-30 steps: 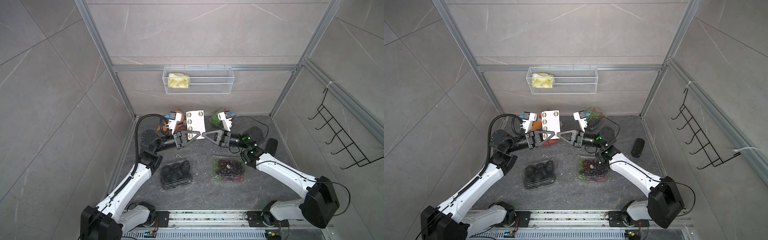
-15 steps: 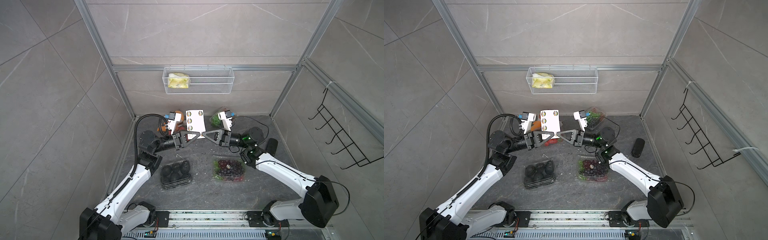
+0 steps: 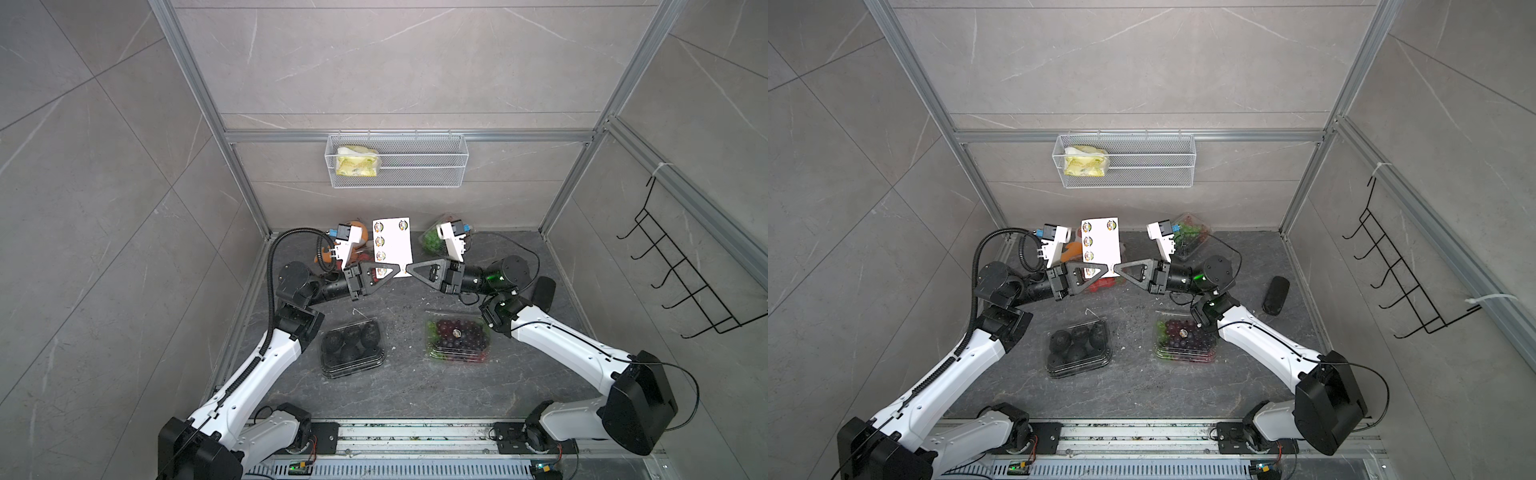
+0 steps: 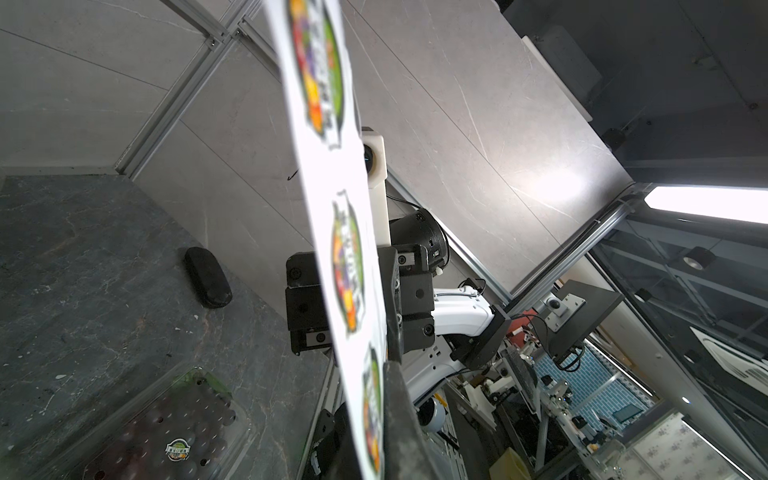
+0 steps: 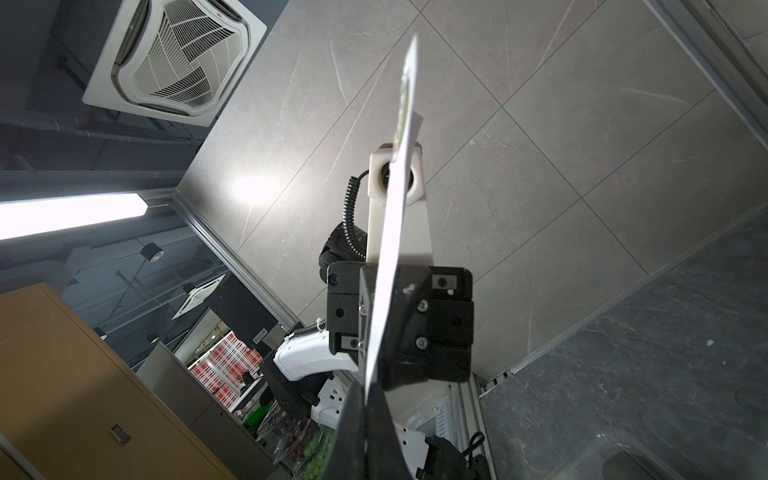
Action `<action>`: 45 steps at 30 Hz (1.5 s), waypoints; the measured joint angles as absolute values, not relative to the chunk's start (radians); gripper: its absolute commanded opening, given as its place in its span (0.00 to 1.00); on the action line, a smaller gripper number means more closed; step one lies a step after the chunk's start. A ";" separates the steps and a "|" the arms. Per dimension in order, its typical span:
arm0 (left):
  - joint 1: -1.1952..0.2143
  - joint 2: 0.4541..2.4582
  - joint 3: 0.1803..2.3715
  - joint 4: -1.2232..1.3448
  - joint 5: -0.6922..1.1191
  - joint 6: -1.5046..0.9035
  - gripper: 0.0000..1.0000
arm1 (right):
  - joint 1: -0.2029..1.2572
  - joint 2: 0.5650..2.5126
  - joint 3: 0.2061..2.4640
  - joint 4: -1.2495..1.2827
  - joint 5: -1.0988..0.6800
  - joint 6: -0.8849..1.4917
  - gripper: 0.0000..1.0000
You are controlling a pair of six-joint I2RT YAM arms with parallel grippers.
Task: Label fruit boxes
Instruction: Adjust the label sticker.
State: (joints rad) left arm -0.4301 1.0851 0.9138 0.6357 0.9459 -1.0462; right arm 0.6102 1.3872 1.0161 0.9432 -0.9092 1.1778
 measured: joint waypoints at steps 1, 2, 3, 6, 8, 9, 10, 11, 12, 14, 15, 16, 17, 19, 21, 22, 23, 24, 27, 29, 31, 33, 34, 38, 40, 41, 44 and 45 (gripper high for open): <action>-0.430 1.085 0.913 0.638 0.945 -1.047 0.00 | 0.610 1.391 1.016 0.952 -0.910 1.185 0.00; -0.430 1.085 0.912 0.640 0.945 -1.048 0.00 | 0.610 1.395 1.016 0.963 -0.913 1.192 0.00; -0.430 1.085 0.912 0.641 0.945 -1.048 0.00 | 0.610 1.401 1.016 0.976 -0.913 1.199 0.00; -0.430 1.085 0.910 0.645 0.945 -1.049 0.00 | 0.610 1.418 1.016 1.009 -0.913 1.221 0.00; -0.429 1.085 0.910 0.648 0.944 -1.049 0.00 | 0.610 1.427 1.016 1.030 -0.913 1.235 0.00; -0.429 1.085 0.908 0.652 0.944 -1.049 0.00 | 0.610 1.433 1.016 1.045 -0.913 1.243 0.00; -0.429 1.085 0.907 0.654 0.943 -1.049 0.00 | 0.610 1.437 1.016 1.054 -0.914 1.250 0.00; -0.429 1.085 0.907 0.657 0.943 -1.049 0.00 | 0.610 1.440 1.016 1.064 -0.914 1.257 0.00; -0.429 1.085 0.905 0.658 0.943 -1.049 0.00 | 0.610 1.444 1.016 1.074 -0.915 1.265 0.00; -0.429 1.085 0.905 0.659 0.943 -1.049 0.00 | 0.610 1.450 1.016 1.093 -0.917 1.275 0.00; -0.429 1.085 0.905 0.659 0.943 -1.049 0.00 | 0.611 1.452 1.016 1.104 -0.917 1.283 0.00; -0.430 1.085 0.905 0.660 0.943 -1.049 0.00 | 0.611 1.454 1.016 1.111 -0.917 1.288 0.00; -0.430 1.085 0.905 0.660 0.942 -1.049 0.00 | 0.612 1.457 1.016 1.118 -0.918 1.292 0.00; -0.430 1.085 0.905 0.660 0.941 -1.049 0.00 | 0.613 1.464 1.018 1.135 -0.918 1.299 0.00; -0.431 1.086 0.904 0.661 0.940 -1.050 0.00 | 0.616 1.472 1.022 1.150 -0.918 1.309 0.00; -0.432 1.087 0.904 0.661 0.940 -1.052 0.00 | 0.617 1.474 1.023 1.155 -0.918 1.312 0.00; -0.432 1.087 0.904 0.661 0.938 -1.054 0.00 | 0.619 1.479 1.026 1.163 -0.919 1.316 0.00; -0.433 1.087 0.904 0.663 0.936 -1.056 0.00 | 0.620 1.483 1.028 1.168 -0.920 1.318 0.00; -0.434 1.087 0.899 0.676 0.933 -1.062 0.00 | 0.621 1.495 1.031 1.187 -0.921 1.327 0.00; -0.434 1.087 0.896 0.680 0.933 -1.065 0.00 | 0.622 1.500 1.032 1.194 -0.921 1.332 0.00; -0.435 1.088 0.895 0.683 0.931 -1.066 0.00 | 0.622 1.501 1.032 1.196 -0.921 1.336 0.00; -0.438 1.088 0.895 0.683 0.926 -1.066 0.00 | 0.622 1.502 1.032 1.201 -0.921 1.336 0.00; -0.439 1.088 0.895 0.683 0.925 -1.066 0.00 | 0.622 1.502 1.032 1.202 -0.921 1.336 0.00; -0.440 1.089 0.895 0.682 0.925 -1.066 0.00 | 0.622 1.502 1.032 1.203 -0.921 1.340 0.00; -0.440 1.090 0.895 0.682 0.923 -1.065 0.00 | 0.622 1.502 1.032 1.203 -0.921 1.341 0.00; -0.440 1.091 0.895 0.681 0.923 -1.064 0.00 | 0.622 1.502 1.032 1.203 -0.921 1.341 0.00; -0.440 1.091 0.895 0.676 0.921 -1.059 0.00 | 0.622 1.504 1.032 1.204 -0.921 1.343 0.00; -0.440 1.091 0.895 0.674 0.920 -1.055 0.00 | 0.622 1.504 1.032 1.205 -0.921 1.344 0.00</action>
State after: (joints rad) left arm -0.4400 1.0908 0.8948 0.6743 0.9199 -1.0550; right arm 0.6224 1.5043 1.0325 1.2049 -0.9211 1.3437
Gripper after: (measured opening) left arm 0.051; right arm 0.045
